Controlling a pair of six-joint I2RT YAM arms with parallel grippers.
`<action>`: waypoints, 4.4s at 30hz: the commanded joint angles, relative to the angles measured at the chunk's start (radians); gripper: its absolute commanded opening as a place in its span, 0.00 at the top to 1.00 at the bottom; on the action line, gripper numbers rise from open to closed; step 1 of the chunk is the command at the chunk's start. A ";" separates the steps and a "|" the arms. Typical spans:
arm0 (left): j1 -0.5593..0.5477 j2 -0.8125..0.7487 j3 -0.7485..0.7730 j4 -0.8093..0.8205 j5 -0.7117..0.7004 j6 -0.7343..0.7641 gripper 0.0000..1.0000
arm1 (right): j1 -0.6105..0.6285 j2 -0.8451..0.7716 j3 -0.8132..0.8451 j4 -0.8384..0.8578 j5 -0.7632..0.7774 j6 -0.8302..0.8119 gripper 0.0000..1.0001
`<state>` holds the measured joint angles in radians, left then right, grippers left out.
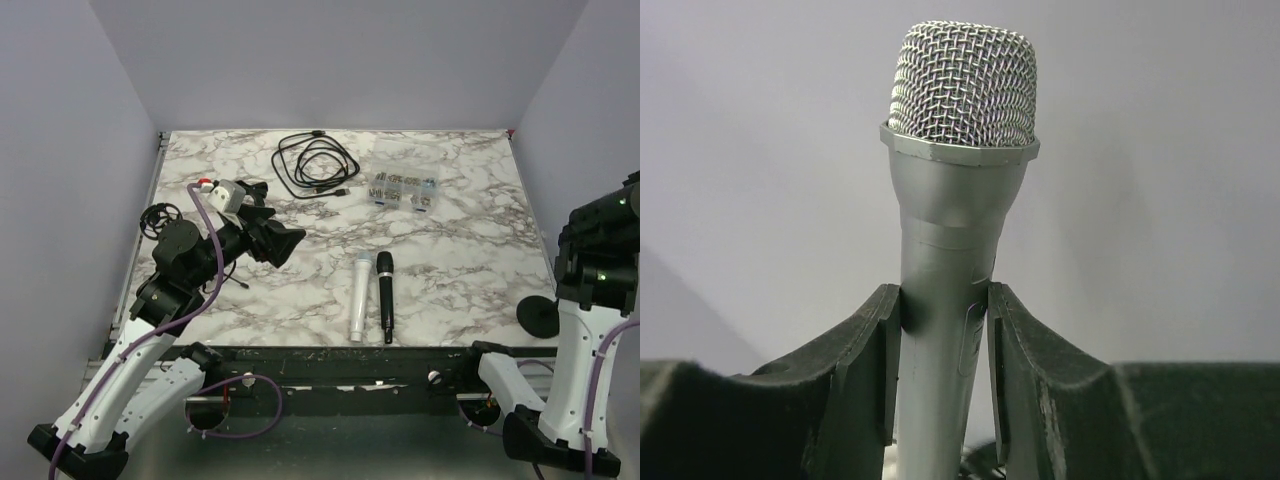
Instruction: Remove the microphone from the stand
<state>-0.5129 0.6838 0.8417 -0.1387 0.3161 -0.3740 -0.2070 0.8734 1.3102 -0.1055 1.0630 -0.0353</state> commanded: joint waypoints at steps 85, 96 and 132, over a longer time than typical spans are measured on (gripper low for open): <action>0.043 0.066 0.024 -0.032 0.023 -0.002 0.01 | 0.682 0.525 -0.529 -0.416 -0.877 0.605 0.34; 0.045 0.083 0.027 -0.033 0.029 -0.003 0.01 | 0.682 0.423 -0.474 -0.437 -0.799 0.566 0.10; 0.048 0.068 0.023 -0.017 0.066 -0.019 0.01 | 0.682 0.073 -0.113 -0.515 0.098 0.224 0.00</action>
<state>-0.4706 0.7696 0.8433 -0.1669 0.3477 -0.3836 0.4702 0.9241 1.1656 -0.5468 0.9268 0.2695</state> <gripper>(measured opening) 0.980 0.997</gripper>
